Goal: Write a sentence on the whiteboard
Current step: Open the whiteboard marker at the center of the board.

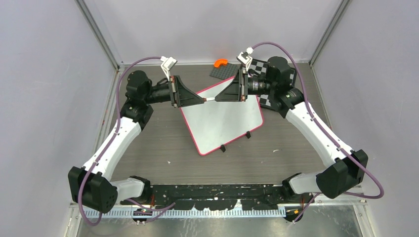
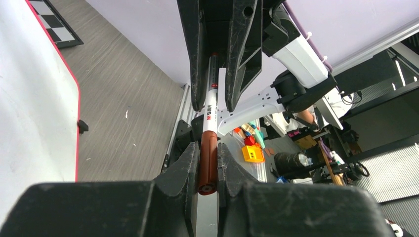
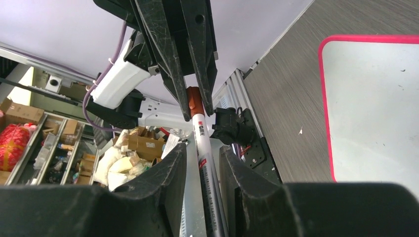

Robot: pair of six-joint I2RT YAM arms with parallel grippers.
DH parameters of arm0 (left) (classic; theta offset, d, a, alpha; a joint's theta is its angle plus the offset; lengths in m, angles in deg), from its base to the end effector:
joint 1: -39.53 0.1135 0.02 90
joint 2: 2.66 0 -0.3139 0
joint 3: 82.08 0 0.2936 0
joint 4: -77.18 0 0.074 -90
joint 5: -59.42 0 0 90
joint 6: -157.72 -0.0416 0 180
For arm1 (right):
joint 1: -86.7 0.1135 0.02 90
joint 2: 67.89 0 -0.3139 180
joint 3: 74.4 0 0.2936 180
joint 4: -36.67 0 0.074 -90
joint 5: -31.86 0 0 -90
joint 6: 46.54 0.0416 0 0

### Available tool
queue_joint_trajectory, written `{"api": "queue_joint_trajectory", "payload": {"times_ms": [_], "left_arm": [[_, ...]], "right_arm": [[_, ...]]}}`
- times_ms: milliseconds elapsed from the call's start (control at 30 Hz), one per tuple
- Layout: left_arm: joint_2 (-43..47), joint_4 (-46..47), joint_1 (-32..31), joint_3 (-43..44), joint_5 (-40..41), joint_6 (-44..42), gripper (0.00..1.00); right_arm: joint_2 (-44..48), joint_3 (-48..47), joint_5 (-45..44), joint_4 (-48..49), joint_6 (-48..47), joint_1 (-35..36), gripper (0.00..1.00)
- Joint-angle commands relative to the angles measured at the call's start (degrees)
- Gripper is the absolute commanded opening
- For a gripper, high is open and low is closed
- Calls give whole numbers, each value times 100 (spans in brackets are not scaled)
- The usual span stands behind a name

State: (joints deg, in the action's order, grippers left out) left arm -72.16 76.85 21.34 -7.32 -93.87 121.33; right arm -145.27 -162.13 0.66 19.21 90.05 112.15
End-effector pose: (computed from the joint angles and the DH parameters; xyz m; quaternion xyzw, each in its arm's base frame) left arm 0.2685 -0.1273 0.4424 0.1932 0.6659 -0.6551 0.3002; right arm 0.2873 0.1761 0.4607 -0.1996 0.7016 0.6367 0.2500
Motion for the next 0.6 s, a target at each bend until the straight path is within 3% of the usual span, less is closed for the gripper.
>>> {"api": "queue_joint_trajectory", "payload": {"times_ms": [0,233,567], "left_arm": [[4,172,35,-10,-85,-53,0],[-11,150,-18,-34,-397,-69,0],[51,167,-149,-98,-664,-34,0]], "right_arm": [[51,-132,281,-145,-311,112,35],[109,-229,439,-765,-834,136,37],[71,-365,526,-528,-602,133,46]]}}
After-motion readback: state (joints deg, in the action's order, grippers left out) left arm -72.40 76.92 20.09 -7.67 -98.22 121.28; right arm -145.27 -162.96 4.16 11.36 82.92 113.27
